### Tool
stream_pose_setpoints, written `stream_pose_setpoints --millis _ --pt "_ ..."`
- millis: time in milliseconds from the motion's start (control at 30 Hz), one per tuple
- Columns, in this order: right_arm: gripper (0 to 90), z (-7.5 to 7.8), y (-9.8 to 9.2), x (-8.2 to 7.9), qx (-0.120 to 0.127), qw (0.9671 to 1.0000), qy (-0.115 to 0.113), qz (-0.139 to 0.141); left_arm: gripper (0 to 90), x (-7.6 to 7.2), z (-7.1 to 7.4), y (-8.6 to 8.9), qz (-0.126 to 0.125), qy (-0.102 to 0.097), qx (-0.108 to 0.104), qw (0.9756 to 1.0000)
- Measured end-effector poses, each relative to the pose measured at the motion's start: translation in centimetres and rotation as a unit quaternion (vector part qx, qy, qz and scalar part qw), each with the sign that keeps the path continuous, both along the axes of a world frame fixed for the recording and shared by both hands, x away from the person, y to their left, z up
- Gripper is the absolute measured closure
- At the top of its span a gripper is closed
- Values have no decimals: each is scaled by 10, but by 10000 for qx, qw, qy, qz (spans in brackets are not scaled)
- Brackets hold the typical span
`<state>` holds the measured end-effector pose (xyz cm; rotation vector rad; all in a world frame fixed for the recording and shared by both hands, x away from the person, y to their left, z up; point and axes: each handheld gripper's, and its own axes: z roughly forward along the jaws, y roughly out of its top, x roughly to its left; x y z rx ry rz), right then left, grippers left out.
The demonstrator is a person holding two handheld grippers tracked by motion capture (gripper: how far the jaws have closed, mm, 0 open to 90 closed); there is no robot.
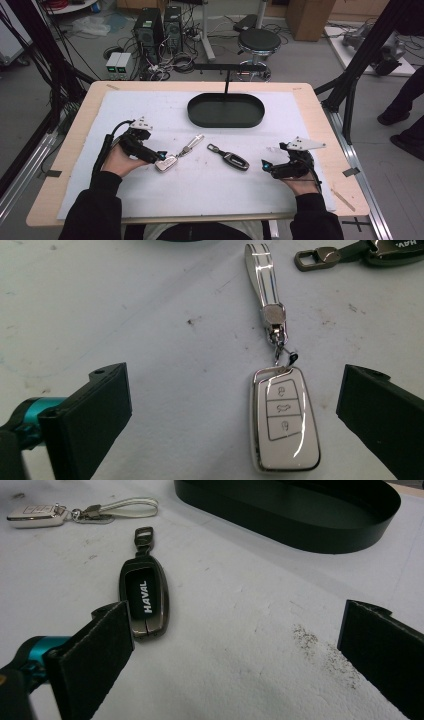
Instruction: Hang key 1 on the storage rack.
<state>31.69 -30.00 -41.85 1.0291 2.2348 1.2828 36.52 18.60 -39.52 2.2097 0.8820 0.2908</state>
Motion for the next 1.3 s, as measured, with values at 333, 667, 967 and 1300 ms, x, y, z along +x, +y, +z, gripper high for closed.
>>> stream_pose_setpoints --millis 333,667,967,1300 --pt "8 0 1 -1 -28 10000 -15 11 17 17 -4 -30 -142 175 -10 9997" --pt "8 -2 4 -1 -182 9998 -5 57 21 34 -22 -58 -443 619 197 9969" --pt "8 -2 5 -1 -184 9998 -13 47 62 38 -24 -80 -336 524 359 9974" --pt "8 -2 2 -1 -189 9998 -11 31 177 49 -28 -100 -67 459 560 9974"
